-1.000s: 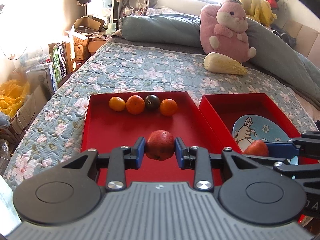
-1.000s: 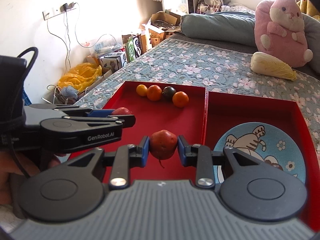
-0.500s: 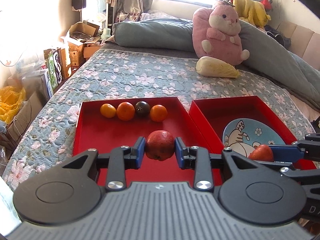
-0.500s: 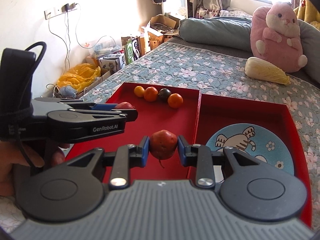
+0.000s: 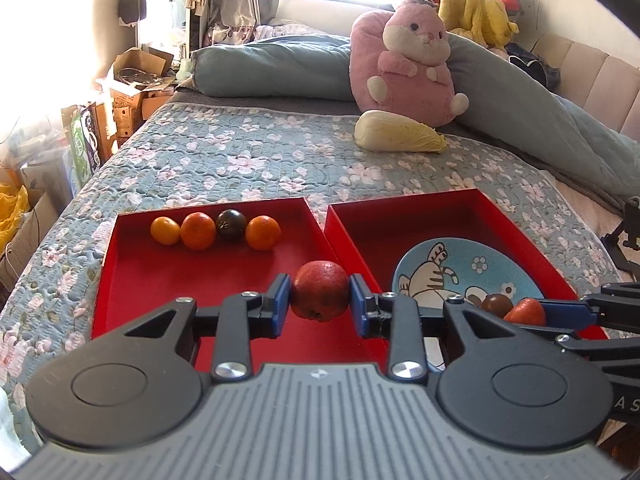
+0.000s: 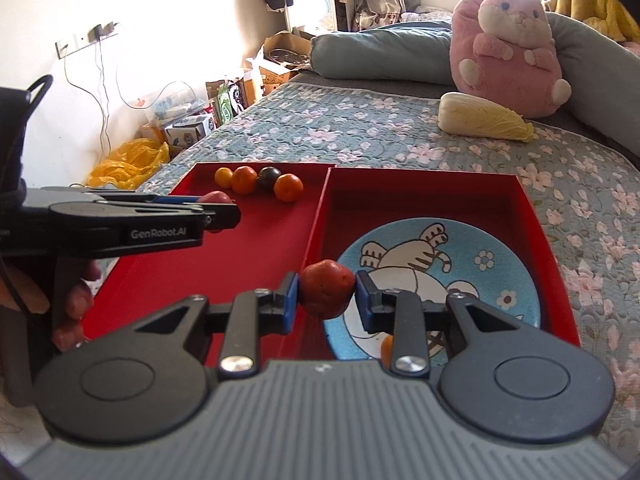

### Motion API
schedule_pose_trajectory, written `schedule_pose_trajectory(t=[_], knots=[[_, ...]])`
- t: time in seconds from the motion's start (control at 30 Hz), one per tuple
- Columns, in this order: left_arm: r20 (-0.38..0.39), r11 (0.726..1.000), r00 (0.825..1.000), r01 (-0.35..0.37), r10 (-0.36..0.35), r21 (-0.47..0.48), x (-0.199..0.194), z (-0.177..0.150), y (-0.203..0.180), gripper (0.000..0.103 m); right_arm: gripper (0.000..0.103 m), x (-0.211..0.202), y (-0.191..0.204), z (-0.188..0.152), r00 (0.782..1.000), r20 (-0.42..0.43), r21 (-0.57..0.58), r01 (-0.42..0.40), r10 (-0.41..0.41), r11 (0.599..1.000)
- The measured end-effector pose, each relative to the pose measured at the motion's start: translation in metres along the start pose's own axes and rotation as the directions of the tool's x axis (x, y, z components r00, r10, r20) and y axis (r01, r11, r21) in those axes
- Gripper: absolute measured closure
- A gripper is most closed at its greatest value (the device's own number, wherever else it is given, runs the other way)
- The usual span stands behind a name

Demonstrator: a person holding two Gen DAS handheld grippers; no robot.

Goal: Organize fruits
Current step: 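Carry both fruits to the blue plate and open the left gripper to drop the plum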

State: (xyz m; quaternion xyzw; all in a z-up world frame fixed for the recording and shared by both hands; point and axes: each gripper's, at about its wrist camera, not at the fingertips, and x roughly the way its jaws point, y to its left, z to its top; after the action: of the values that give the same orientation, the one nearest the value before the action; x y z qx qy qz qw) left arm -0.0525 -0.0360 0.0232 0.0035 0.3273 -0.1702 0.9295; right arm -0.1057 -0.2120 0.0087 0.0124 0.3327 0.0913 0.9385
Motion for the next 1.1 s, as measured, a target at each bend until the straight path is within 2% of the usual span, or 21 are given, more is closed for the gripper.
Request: schedule_pose_trajectory(t=[0.2, 0.57, 0.77, 1.1], knots=[[-0.01, 0.999, 1.0, 0.029, -0.029, 0.028, 0.01, 0.006, -0.021, 0.066, 0.07, -0.008, -0.026, -0.01, 0.999, 0.009, 0.039, 0.039, -0.039, 0.998], [-0.048, 0.985, 0.987, 0.158, -0.155, 0.068, 0.044, 0.01, -0.083, 0.066, 0.07, -0.008, -0.065, -0.021, 0.994, -0.012, 0.086, 0.111, -0.111, 0.99], [-0.113, 0.982, 0.982, 0.162, -0.151, 0.094, 0.073, -0.005, -0.094, 0.066, 0.07, -0.002, -0.076, -0.028, 0.991, -0.038, 0.107, 0.13, -0.126, 0.986], [-0.134, 0.978, 0.978, 0.176, -0.161, 0.111, 0.092, -0.011, -0.099, 0.064, 0.07, 0.008, -0.078, -0.024, 0.99, -0.054, 0.108, 0.132, -0.127, 0.985]])
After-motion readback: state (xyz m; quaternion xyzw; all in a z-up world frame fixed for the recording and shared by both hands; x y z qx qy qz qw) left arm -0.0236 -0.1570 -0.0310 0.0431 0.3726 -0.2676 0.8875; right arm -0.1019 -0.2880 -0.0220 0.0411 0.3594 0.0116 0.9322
